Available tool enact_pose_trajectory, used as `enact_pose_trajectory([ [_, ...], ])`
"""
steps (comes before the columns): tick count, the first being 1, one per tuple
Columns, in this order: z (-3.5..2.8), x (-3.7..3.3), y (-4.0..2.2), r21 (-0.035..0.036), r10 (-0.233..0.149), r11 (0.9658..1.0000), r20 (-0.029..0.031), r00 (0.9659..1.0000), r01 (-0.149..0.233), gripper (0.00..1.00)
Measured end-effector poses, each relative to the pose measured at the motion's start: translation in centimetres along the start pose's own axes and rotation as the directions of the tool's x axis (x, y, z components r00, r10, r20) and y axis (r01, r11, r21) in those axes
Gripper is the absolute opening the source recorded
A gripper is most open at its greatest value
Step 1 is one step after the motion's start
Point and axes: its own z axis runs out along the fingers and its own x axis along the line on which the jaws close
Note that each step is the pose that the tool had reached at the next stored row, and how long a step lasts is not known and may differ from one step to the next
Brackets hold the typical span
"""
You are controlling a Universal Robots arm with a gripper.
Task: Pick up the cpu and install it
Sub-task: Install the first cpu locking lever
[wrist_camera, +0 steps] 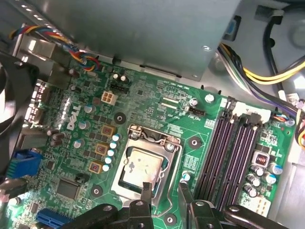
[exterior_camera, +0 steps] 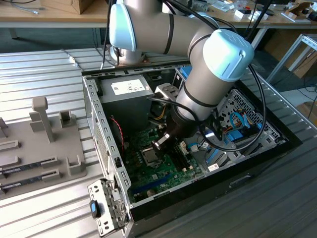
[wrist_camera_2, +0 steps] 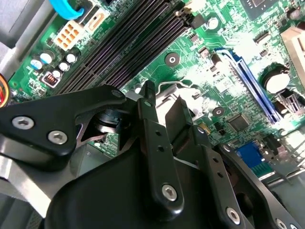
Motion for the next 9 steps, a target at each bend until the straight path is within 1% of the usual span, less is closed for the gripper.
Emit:
enact_pose_trajectory([
  [1,0.01,0.0,0.01,0.0039,0.015,0.9999,-0.0006,0.9999,-0.015,0.36],
  [3,0.07,-0.02,0.0,0.0117,0.026,0.9996,-0.0026,0.9997,-0.026,0.36],
  [4,0.16,-0.05,0.01,0.0175,0.033,0.9993,-0.004,0.9994,-0.033,0.36],
  [5,0.21,-0.06,0.01,0.022,0.039,0.999,-0.0051,0.9992,-0.039,0.36],
  [6,0.24,-0.08,0.02,0.0252,0.044,0.9987,-0.0058,0.999,-0.044,0.36],
  [7,0.3,-0.14,0.11,0.0263,0.053,0.9983,-0.0058,0.9986,-0.052,0.36],
  [9,0.33,-0.2,0.28,0.0254,0.06,0.9979,-0.0054,0.9982,-0.06,0.36],
])
